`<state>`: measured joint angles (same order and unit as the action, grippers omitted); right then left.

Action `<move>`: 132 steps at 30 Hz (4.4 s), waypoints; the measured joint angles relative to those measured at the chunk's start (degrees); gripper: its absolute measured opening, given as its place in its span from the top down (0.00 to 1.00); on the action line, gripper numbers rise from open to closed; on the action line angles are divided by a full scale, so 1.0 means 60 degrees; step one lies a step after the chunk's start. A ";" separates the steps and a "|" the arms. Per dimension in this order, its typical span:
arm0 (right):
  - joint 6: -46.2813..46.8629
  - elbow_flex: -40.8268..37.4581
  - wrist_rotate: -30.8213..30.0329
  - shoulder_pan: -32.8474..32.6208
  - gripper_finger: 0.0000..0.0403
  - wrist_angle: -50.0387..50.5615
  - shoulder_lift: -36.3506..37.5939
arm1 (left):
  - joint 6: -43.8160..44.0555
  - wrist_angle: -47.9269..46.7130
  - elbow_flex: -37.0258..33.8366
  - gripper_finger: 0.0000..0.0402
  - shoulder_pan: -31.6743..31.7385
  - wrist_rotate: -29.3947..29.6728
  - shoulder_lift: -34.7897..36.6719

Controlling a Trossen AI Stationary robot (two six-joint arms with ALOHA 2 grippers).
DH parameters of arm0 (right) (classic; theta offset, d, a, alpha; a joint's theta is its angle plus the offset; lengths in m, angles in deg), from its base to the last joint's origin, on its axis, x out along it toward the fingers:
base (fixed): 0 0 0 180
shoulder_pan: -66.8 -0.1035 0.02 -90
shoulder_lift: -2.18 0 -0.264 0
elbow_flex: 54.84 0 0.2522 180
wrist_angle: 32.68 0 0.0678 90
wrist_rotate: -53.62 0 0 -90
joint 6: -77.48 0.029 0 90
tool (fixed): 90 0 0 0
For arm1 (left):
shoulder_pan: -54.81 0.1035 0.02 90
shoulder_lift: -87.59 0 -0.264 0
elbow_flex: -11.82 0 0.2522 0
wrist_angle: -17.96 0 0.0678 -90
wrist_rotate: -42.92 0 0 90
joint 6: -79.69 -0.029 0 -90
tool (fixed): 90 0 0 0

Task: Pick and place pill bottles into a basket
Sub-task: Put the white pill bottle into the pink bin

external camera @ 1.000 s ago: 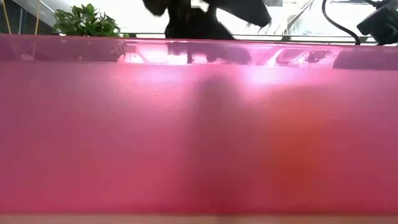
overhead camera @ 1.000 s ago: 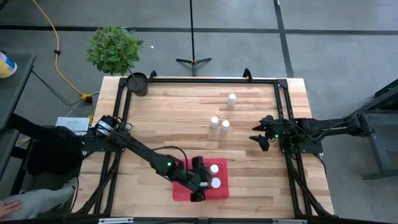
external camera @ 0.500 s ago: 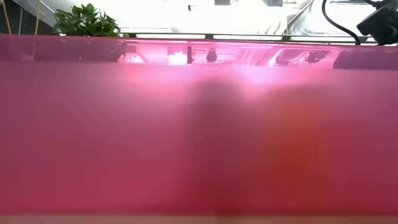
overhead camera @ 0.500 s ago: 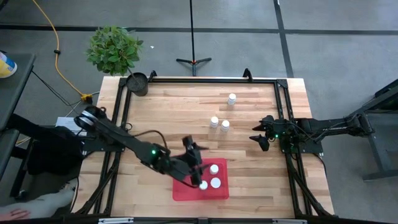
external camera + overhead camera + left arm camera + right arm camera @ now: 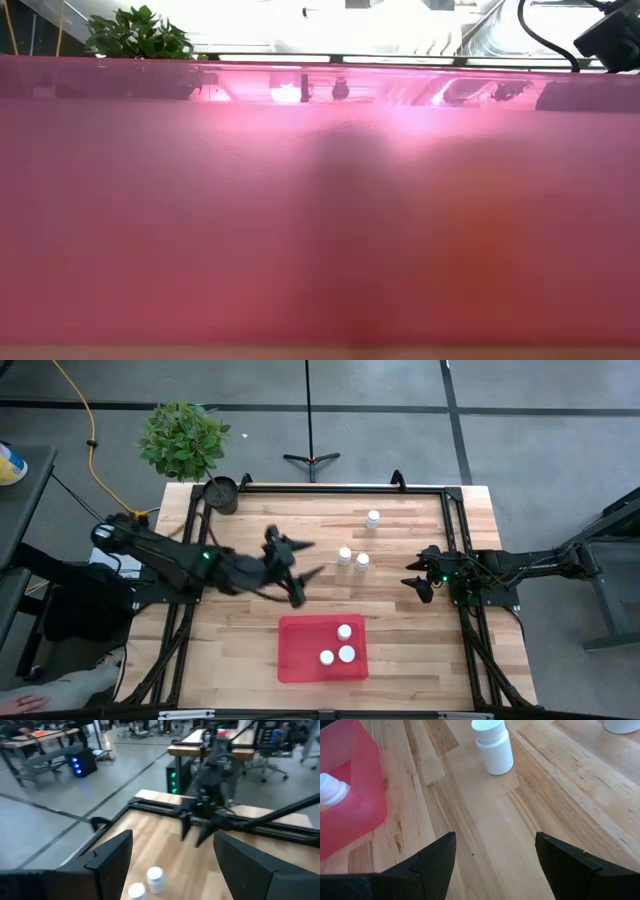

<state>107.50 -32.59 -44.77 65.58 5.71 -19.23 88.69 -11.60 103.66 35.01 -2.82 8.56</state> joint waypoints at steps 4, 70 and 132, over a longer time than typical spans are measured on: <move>0.0000 0.0000 -0.0002 0.0001 0.35 0.0011 0.0000 | 0.0001 -0.0534 -0.0006 0.23 0.0310 -0.0001 0.0857; 0.0251 0.0000 -0.0178 0.0001 0.35 0.0005 0.0000 | -0.1045 -0.2410 -0.0003 0.23 0.8604 -1.0374 0.0903; 0.0350 0.0000 -0.0046 -0.0002 0.35 0.0070 0.0000 | -0.3955 -0.1885 -0.0014 0.31 0.5539 -0.7598 -0.2834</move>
<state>109.60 -32.59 -45.05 65.57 6.13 -19.23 64.96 -22.91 103.58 68.25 -48.41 -8.44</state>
